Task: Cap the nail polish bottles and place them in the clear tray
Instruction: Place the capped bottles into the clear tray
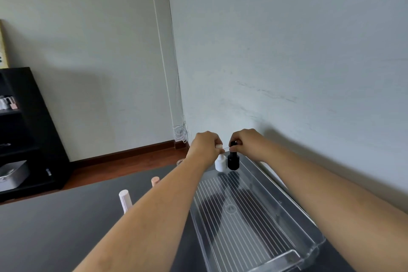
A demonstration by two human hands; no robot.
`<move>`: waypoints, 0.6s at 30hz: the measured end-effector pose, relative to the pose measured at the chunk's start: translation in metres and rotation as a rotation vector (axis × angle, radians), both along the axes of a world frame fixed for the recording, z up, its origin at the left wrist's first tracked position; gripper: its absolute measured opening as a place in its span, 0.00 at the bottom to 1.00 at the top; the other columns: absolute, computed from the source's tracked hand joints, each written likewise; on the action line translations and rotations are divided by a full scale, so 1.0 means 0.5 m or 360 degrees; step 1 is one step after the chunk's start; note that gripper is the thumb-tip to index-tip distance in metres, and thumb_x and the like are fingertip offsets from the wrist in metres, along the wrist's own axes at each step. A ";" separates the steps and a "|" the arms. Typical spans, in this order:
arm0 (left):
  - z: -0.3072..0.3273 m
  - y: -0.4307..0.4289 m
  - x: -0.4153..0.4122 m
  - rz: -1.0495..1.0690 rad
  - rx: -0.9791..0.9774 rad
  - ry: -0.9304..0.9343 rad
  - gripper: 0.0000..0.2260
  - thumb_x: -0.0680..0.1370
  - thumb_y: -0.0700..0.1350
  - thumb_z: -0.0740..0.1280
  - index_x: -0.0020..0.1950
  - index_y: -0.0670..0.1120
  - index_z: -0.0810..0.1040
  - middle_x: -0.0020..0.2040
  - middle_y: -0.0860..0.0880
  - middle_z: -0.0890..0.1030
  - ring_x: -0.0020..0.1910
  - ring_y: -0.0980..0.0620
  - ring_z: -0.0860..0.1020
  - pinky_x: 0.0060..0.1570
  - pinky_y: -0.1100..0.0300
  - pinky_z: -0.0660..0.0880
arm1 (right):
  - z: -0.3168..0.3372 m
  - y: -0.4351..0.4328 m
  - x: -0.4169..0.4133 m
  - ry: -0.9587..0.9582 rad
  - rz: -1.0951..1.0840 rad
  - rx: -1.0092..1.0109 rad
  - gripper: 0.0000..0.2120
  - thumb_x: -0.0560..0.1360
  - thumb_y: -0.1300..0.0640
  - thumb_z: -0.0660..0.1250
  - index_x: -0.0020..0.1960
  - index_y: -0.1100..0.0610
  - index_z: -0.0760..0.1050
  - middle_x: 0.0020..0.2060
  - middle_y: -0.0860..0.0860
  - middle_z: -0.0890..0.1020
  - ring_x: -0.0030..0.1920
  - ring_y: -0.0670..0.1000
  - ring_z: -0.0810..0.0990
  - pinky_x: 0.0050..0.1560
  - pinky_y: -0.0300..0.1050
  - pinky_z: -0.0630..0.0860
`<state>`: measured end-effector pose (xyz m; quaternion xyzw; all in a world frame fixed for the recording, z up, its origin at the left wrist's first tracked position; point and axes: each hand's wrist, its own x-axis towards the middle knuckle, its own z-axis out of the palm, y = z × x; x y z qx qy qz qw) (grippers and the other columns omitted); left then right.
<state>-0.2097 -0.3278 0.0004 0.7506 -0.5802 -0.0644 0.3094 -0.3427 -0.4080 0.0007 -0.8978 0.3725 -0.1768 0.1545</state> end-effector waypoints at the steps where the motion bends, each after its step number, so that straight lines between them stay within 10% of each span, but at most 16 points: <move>1: -0.005 -0.004 0.001 0.0005 -0.0008 0.0020 0.08 0.73 0.40 0.71 0.51 0.41 0.81 0.50 0.45 0.82 0.50 0.47 0.79 0.52 0.54 0.76 | -0.003 -0.004 0.002 0.0003 0.0002 0.0001 0.07 0.75 0.56 0.67 0.52 0.56 0.79 0.41 0.49 0.77 0.43 0.50 0.75 0.41 0.41 0.67; 18: 0.060 0.053 0.027 0.0045 -0.0070 -0.0094 0.14 0.73 0.40 0.72 0.58 0.43 0.79 0.50 0.47 0.82 0.51 0.49 0.79 0.53 0.57 0.76 | 0.030 0.028 -0.006 -0.0163 -0.0160 -0.0163 0.12 0.75 0.59 0.67 0.58 0.57 0.76 0.44 0.51 0.78 0.42 0.48 0.74 0.42 0.40 0.67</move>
